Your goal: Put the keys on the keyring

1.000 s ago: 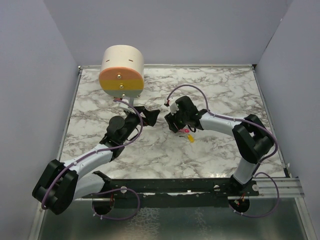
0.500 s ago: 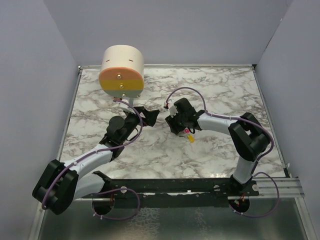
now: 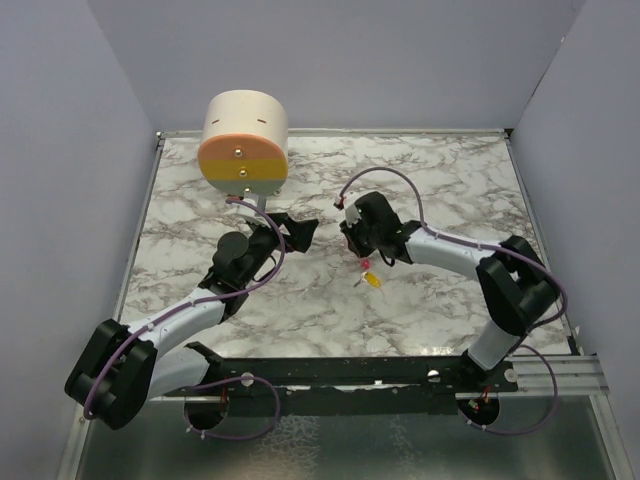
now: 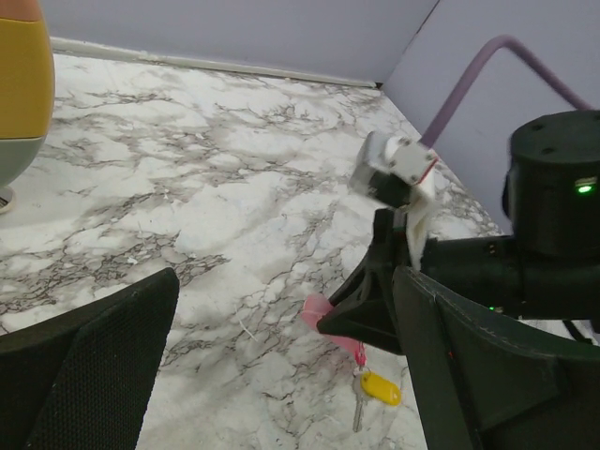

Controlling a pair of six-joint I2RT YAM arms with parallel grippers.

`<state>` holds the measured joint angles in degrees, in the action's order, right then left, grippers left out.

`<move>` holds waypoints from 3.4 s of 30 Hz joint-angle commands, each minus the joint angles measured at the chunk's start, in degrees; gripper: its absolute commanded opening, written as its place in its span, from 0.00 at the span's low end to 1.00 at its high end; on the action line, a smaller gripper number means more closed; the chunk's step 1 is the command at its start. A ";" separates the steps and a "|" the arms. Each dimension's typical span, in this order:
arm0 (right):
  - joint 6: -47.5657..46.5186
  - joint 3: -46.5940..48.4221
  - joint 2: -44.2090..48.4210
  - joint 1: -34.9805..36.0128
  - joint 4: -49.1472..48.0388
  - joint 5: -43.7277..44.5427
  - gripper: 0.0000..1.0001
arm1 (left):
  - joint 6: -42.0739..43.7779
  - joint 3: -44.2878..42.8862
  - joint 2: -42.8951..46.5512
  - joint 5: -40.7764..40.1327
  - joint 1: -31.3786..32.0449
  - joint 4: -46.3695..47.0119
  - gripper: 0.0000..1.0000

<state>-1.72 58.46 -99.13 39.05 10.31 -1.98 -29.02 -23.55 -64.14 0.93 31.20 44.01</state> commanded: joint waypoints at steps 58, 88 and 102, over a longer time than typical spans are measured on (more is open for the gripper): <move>10.39 -13.23 39.22 0.50 -25.64 0.69 0.14 | -0.52 -7.22 -12.70 11.36 7.90 17.08 0.99; 11.60 -14.98 40.80 0.46 -24.86 -1.06 0.13 | 2.90 -13.24 -19.48 7.95 10.53 15.94 0.99; 11.93 -13.51 39.40 0.50 -24.14 -0.13 0.13 | 3.71 -14.24 -21.64 10.23 13.05 15.41 0.99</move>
<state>9.43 43.55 -59.46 39.07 -13.61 -1.96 -26.39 -36.21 -85.60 9.72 42.98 58.19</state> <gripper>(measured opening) 0.141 0.991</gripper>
